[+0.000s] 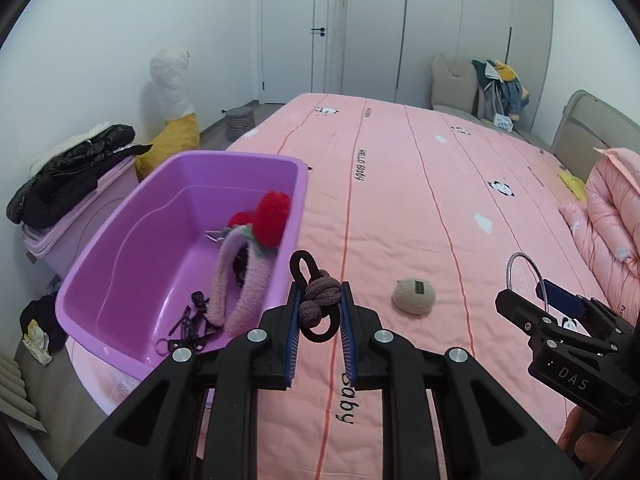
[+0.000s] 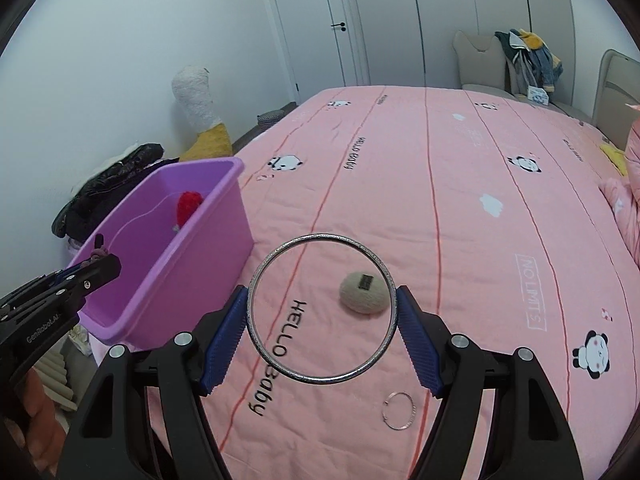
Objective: Organize jewelry
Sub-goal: 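Lift the hair tie and bangle and carry both over the purple tub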
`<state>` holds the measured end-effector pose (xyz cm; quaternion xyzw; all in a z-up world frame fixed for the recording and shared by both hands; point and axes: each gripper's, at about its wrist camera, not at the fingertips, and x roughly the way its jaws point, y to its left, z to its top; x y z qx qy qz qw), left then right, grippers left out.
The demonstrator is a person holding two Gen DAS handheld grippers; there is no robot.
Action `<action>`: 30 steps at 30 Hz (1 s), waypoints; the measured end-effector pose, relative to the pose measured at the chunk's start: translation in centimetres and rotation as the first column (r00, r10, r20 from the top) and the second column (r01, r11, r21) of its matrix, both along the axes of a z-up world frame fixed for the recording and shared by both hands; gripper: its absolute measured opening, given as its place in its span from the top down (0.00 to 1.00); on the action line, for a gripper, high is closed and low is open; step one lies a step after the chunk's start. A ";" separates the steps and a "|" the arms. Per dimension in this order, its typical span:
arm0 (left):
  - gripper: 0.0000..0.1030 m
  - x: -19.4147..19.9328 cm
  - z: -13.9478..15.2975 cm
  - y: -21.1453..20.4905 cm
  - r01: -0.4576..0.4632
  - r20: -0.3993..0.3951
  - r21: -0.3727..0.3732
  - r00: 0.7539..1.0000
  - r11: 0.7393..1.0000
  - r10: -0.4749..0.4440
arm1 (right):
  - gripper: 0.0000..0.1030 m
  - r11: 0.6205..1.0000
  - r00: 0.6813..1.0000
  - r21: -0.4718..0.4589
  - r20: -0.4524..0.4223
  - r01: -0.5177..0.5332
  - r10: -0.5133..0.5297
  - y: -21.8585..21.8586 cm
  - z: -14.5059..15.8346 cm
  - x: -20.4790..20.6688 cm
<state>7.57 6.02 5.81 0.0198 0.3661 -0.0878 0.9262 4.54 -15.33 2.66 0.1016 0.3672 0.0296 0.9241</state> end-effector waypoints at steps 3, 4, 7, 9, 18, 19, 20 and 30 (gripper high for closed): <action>0.83 0.9 0.9 3.1 -0.064 0.010 -0.005 0.998 0.998 0.065 | 0.31 0.998 0.998 0.001 0.023 -0.057 0.057 2.7 1.4 1.7; 0.83 1.2 1.1 4.3 -0.088 0.011 -0.004 0.996 0.996 0.088 | 0.31 0.997 0.996 0.004 0.030 -0.080 0.080 3.7 1.8 2.3; 0.83 1.8 1.2 7.2 -0.154 0.004 0.003 0.988 0.988 0.154 | 0.31 0.990 0.989 0.005 0.036 -0.142 0.142 6.8 2.7 4.3; 0.83 2.4 1.0 9.3 -0.202 -0.011 0.009 0.979 0.979 0.202 | 0.31 0.984 0.983 0.004 0.040 -0.177 0.177 8.7 3.0 5.4; 0.83 4.3 -1.0 15.1 -0.318 -0.071 0.021 0.945 0.948 0.318 | 0.31 0.955 0.955 -0.012 0.008 -0.296 0.296 16.0 2.7 10.5; 0.83 4.4 -1.2 15.4 -0.323 -0.076 0.020 0.943 0.946 0.324 | 0.31 0.951 0.952 -0.017 0.003 -0.307 0.307 16.7 2.5 10.9; 0.83 4.6 -1.5 15.7 -0.330 -0.084 0.019 0.940 0.944 0.330 | 0.31 0.948 0.948 -0.021 -0.003 -0.318 0.318 17.3 2.3 11.4; 0.83 6.6 -3.6 17.3 -0.376 -0.154 0.017 0.914 0.926 0.374 | 0.31 0.927 0.927 -0.063 -0.100 -0.369 0.362 20.8 -0.3 15.6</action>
